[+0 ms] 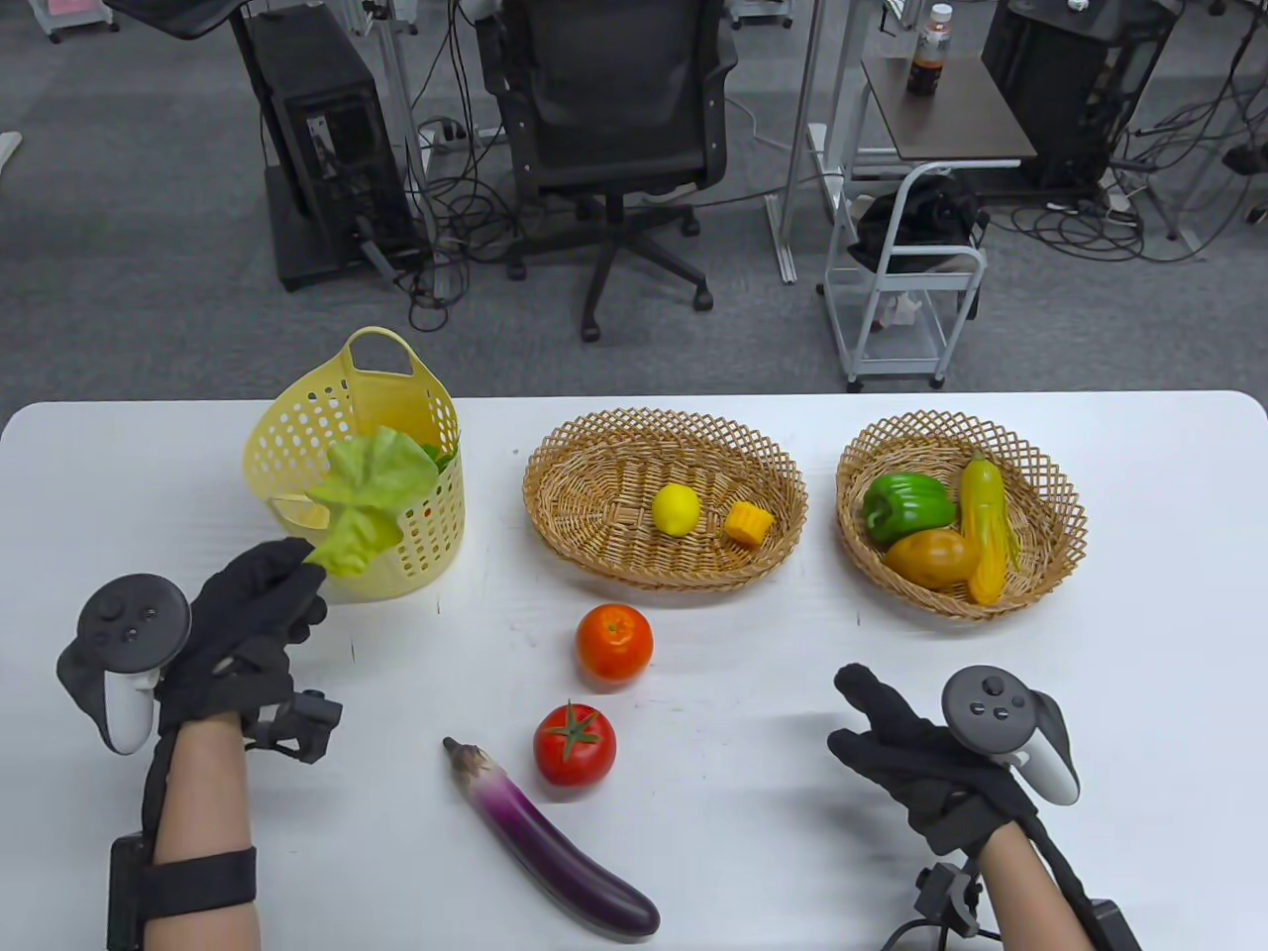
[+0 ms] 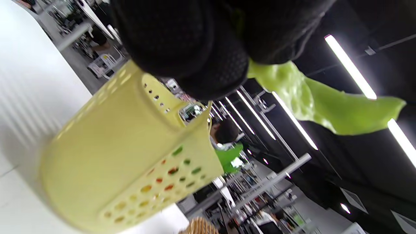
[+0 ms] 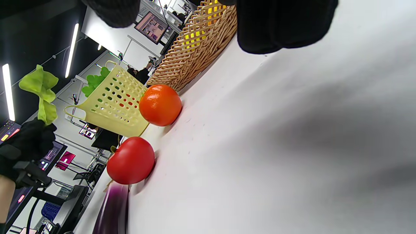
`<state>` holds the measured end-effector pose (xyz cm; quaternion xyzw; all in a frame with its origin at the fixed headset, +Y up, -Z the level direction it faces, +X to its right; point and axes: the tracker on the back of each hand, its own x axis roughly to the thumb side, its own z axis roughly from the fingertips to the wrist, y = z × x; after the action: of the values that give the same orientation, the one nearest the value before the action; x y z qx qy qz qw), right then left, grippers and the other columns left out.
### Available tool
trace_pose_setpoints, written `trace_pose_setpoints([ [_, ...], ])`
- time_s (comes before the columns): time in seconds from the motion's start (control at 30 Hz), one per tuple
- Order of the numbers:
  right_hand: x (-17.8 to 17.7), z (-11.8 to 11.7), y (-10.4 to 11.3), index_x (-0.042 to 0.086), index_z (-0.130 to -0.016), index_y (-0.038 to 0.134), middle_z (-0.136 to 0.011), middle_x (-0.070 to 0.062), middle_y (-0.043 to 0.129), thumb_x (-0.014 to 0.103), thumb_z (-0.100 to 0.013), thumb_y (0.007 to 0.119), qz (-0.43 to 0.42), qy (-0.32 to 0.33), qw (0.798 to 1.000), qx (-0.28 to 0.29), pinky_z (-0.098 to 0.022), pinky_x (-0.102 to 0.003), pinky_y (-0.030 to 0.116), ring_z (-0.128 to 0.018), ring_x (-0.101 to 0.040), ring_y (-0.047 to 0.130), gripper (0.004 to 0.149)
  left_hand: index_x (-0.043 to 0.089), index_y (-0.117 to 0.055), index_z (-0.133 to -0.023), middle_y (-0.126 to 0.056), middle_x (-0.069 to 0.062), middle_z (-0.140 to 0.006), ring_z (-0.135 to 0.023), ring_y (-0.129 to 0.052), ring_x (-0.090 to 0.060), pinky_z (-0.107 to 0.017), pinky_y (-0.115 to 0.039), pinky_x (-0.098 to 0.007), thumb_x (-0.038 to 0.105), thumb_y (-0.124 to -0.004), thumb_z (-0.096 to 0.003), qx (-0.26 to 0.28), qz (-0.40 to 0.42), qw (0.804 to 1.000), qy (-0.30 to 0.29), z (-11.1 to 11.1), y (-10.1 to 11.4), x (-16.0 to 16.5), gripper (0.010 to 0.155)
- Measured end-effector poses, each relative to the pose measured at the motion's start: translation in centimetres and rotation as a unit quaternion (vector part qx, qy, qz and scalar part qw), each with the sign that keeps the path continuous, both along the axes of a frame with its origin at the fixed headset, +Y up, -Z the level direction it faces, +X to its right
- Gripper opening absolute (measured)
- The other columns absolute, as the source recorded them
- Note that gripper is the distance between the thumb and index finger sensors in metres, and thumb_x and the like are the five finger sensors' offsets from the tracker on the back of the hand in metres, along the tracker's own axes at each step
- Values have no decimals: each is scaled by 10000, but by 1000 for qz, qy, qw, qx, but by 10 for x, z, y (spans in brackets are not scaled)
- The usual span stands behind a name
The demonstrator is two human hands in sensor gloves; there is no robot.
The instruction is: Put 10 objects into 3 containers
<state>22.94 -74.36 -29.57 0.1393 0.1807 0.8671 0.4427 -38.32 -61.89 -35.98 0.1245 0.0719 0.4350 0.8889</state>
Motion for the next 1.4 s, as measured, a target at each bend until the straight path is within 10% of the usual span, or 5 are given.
trace_pose_setpoints([
  [0.37,1,0,1,72,-1108,131,-1147,-307,203,485,-620,595,7,4,1000,-6,-623,-571,669,-888,-517,660,790,252,-744,-930,-890,16,-786,-511,-1026,-36,-352,-910,-207,485,-785,-564,-39,4,998,41,-30,8,1,437],
  [0.87,0,1,0,66,-1106,128,-1144,-311,200,486,-621,590,13,8,1000,-4,-623,-571,668,-886,-520,659,791,167,-686,-1000,-812,-113,-909,-660,-998,-224,-400,-900,-328,532,-785,-543,-94,-11,995,-37,1,-35,-6,593],
  [1.1,-1,2,0,65,-1105,126,-1142,-313,199,487,-623,583,14,7,1000,-9,-623,-572,667,-886,-520,657,787,201,-662,-1030,-765,-101,-992,-776,-946,-264,-451,-882,-362,401,-807,-567,-274,-88,927,-242,3,-84,33,525],
  [1.4,-1,2,-1,64,-1105,126,-1142,-313,193,486,-623,583,16,4,1000,-17,-624,-574,664,-888,-523,654,787,247,-541,-1104,-415,-128,-1176,-1073,-493,-416,-731,-589,-593,351,-813,-567,-319,-127,841,-418,10,-124,94,611],
])
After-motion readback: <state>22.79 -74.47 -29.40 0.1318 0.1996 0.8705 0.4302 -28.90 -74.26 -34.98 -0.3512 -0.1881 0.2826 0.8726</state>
